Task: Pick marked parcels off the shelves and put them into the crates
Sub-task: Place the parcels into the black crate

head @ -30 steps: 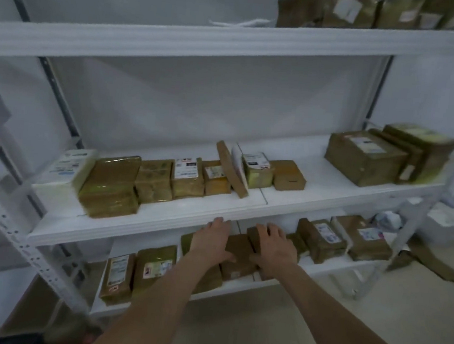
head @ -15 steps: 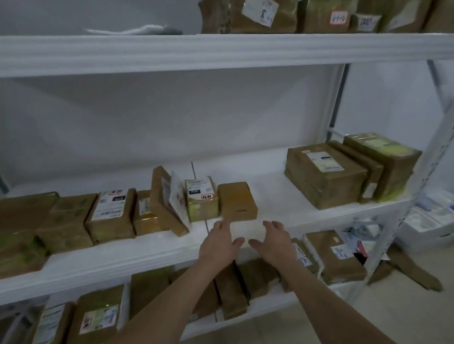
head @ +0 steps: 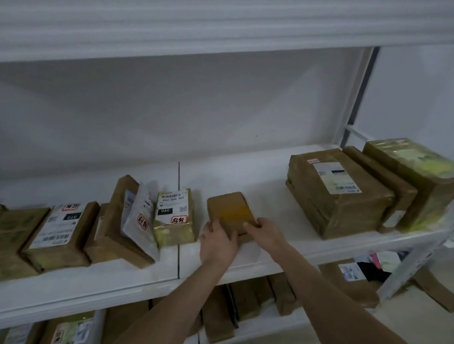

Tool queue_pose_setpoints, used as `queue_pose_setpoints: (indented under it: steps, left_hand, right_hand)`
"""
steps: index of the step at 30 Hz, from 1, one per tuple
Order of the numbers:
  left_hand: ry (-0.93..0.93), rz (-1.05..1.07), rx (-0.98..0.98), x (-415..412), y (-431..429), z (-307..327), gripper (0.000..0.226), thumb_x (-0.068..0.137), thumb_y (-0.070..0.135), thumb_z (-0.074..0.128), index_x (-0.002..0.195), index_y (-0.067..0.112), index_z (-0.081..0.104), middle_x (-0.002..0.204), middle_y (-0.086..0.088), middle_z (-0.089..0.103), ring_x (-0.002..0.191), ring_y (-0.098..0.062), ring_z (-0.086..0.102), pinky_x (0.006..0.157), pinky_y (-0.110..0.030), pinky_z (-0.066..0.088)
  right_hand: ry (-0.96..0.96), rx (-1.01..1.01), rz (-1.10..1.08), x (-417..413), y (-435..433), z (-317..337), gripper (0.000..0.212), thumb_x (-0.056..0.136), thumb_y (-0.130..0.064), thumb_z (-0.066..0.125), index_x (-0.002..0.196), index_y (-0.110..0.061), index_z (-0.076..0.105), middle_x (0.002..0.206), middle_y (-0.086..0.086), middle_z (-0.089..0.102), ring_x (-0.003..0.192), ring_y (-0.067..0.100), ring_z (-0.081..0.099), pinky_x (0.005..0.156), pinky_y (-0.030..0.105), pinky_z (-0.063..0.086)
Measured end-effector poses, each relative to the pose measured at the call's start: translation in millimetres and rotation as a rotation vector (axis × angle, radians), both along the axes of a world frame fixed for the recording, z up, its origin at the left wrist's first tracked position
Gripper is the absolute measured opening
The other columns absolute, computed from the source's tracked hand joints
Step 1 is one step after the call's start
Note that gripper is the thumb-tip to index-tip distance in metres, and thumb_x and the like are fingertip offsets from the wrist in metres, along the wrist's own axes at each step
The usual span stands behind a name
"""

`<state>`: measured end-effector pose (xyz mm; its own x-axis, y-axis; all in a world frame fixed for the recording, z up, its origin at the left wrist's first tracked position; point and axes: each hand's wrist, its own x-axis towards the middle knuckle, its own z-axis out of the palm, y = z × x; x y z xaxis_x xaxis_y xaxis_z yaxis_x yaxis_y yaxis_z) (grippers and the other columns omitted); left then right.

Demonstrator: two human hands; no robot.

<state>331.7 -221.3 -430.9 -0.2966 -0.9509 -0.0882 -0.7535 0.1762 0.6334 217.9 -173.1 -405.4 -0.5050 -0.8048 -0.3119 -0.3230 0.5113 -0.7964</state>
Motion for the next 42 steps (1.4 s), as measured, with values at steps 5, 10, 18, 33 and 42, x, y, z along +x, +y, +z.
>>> queue_pose_setpoints:
  steps: [5,10,18,33,42]
  left_hand:
    - [0.162,0.125,0.249,-5,-7,1,0.066,0.096,0.041,0.049,0.148,0.007,0.026,0.142,-0.015,0.047,0.125,-0.032,0.05,0.102,-0.036,0.042]
    - [0.511,0.198,0.456,-17,18,9,0.046,0.089,0.022,0.067,0.128,0.001,0.055,0.119,-0.013,0.065,0.1,-0.024,0.063,0.081,-0.03,0.052]
    - [0.376,0.072,0.004,-20,40,51,0.044,0.09,0.014,0.063,0.133,0.014,0.052,0.118,-0.007,0.061,0.103,-0.021,0.059,0.088,-0.034,0.05]
    - [0.574,0.133,0.065,0,36,64,0.043,0.1,0.024,0.047,0.141,0.011,0.043,0.109,-0.008,0.067,0.089,-0.023,0.067,0.075,-0.03,0.055]
    - [0.624,0.098,0.291,-3,22,51,0.054,0.088,0.017,0.068,0.138,0.01,0.048,0.104,-0.011,0.068,0.088,-0.023,0.067,0.079,-0.035,0.058]
  right_hand:
    - [-0.122,0.091,0.011,-42,10,-11,0.052,0.094,-0.042,0.055,0.126,-0.001,0.052,0.126,0.015,0.059,0.111,0.028,0.059,0.097,0.039,0.049]
    - [-0.317,0.018,0.064,-56,29,-12,0.038,0.089,-0.022,0.067,0.122,-0.008,0.058,0.12,0.012,0.064,0.105,0.025,0.062,0.092,0.036,0.052]
    - [-0.519,-0.128,-0.012,-91,54,32,0.044,0.098,-0.046,0.045,0.129,-0.017,0.054,0.11,0.004,0.065,0.097,0.022,0.062,0.086,0.034,0.051]
    - [-0.708,-0.294,0.013,-74,43,37,0.049,0.087,0.001,0.065,0.131,-0.014,0.052,0.113,0.01,0.069,0.1,0.026,0.067,0.085,0.042,0.057]
    - [-0.603,-0.324,-0.073,-68,24,28,0.052,0.087,0.003,0.064,0.135,-0.013,0.05,0.119,0.01,0.065,0.103,0.026,0.065,0.088,0.043,0.056]
